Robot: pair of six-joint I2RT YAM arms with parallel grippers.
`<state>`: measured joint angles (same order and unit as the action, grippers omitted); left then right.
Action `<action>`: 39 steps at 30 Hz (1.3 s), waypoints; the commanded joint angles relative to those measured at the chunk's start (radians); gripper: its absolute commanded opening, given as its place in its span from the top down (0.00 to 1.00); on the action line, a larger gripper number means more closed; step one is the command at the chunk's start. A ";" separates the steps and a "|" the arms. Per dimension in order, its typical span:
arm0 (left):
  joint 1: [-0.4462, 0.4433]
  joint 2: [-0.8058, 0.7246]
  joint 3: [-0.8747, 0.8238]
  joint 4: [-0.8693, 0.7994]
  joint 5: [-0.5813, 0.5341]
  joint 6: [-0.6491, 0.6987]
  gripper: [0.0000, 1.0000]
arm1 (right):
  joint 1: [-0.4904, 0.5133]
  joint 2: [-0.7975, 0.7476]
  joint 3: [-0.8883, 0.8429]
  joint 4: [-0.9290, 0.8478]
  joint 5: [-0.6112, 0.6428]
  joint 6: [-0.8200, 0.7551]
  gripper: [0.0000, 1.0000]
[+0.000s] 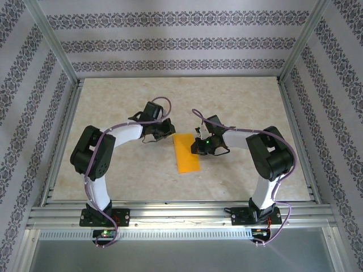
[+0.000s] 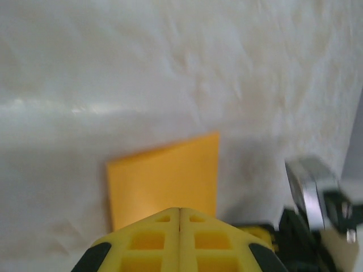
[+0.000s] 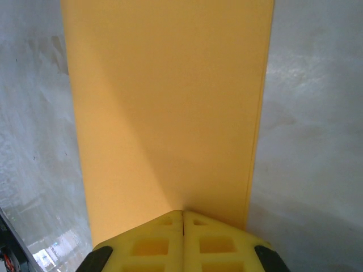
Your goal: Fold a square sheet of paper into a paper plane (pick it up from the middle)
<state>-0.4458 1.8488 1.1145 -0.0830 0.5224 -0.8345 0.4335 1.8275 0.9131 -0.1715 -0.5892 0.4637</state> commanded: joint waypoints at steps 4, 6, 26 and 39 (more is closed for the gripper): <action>-0.063 -0.019 -0.149 0.152 0.066 -0.014 0.99 | -0.015 0.056 -0.065 -0.180 0.158 -0.023 1.00; -0.065 -0.012 -0.189 0.219 0.065 -0.032 0.97 | -0.015 0.058 -0.064 -0.180 0.158 -0.023 1.00; -0.066 -0.070 -0.210 0.090 -0.011 0.064 0.96 | -0.013 0.055 -0.068 -0.179 0.161 -0.025 1.00; -0.152 -0.064 -0.292 0.302 0.075 -0.134 0.96 | -0.013 0.065 -0.062 -0.183 0.169 -0.027 1.00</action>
<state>-0.5797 1.7683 0.8474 0.1551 0.5728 -0.9249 0.4335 1.8275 0.9134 -0.1719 -0.5888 0.4637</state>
